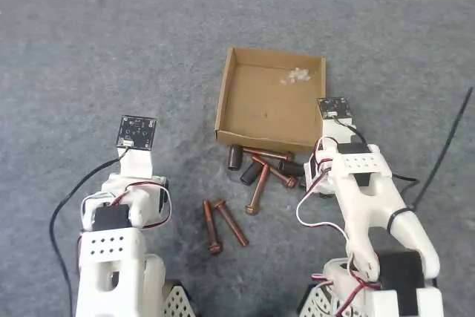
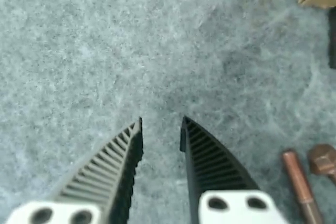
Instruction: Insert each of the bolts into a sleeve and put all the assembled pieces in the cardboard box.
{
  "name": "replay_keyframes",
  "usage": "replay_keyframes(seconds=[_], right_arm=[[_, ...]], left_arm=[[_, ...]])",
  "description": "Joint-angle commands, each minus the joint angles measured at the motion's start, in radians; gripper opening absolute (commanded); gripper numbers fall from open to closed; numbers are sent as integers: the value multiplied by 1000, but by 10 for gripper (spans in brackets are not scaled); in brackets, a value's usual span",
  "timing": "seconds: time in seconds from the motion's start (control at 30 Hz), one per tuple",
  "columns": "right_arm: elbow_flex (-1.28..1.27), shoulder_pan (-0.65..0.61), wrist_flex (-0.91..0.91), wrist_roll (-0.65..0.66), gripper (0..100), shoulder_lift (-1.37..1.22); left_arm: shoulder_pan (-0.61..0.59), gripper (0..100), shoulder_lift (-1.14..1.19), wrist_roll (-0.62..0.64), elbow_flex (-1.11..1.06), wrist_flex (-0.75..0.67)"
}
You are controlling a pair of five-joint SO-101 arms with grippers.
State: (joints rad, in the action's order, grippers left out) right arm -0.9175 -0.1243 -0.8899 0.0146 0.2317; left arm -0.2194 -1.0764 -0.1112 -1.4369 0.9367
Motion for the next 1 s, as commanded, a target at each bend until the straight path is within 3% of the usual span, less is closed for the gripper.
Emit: replay_keyframes(seconds=[0.0,0.23,0.43,0.67,0.97], right_arm=[[49,4,15,83,117,-2],[49,19,10,101,128,4],[41,19,7,100,242,48],[20,24,7,98,188,119],[-3,16,16,104,187,105]], left_arm=[[-9,116,15,-9,47,6],[-9,116,15,-9,45,6],[-8,116,15,-9,45,6],[-5,116,15,-9,45,6],[-6,116,14,-9,45,6]])
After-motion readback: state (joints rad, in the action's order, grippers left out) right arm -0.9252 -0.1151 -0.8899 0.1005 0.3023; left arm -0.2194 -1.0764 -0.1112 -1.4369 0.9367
